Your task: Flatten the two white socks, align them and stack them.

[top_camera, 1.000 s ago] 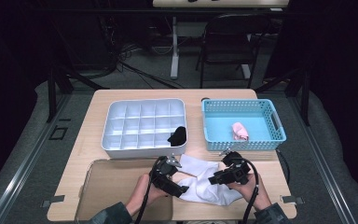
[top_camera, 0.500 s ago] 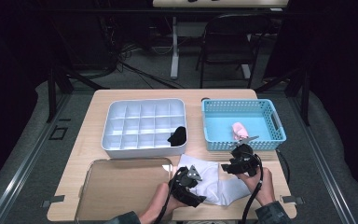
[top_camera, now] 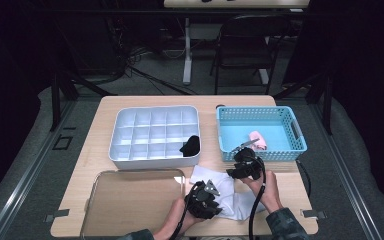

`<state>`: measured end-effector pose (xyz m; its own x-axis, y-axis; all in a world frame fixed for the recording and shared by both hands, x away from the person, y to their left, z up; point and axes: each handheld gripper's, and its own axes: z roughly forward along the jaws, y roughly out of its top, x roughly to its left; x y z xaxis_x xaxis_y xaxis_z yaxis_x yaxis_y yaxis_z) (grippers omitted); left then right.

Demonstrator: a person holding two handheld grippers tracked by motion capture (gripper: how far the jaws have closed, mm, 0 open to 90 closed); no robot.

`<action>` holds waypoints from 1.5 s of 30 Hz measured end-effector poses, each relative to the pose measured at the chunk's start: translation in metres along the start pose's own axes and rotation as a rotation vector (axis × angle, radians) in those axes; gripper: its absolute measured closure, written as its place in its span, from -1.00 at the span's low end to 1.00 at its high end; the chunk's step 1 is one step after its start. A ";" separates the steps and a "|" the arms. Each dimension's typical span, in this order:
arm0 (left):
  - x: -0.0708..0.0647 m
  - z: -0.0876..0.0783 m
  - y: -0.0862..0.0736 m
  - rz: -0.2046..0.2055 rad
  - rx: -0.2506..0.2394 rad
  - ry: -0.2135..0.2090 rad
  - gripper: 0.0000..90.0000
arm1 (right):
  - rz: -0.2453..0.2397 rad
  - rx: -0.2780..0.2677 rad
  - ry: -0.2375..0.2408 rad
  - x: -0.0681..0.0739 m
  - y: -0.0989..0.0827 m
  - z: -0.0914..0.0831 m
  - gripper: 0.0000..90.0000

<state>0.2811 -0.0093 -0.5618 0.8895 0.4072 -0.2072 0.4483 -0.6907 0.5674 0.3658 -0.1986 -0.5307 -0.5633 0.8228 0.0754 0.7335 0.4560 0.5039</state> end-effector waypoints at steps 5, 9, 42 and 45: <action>0.001 -0.006 0.000 0.026 0.010 -0.037 0.91 | -0.019 0.010 -0.012 0.002 0.003 0.006 0.27; 0.002 -0.019 0.000 0.047 -0.002 -0.040 0.91 | -0.011 0.010 -0.012 -0.001 -0.002 0.001 0.27; 0.029 -0.045 -0.011 -0.001 0.022 -0.029 0.87 | -0.068 0.133 0.069 0.015 0.008 0.029 0.93; 0.029 -0.050 -0.011 0.005 -0.004 -0.031 0.87 | -0.046 0.104 0.062 0.015 0.006 0.017 0.94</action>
<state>0.2979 0.0395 -0.5343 0.8940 0.3854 -0.2286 0.4437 -0.6904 0.5714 0.3682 -0.1778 -0.5414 -0.6173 0.7792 0.1087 0.7401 0.5283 0.4162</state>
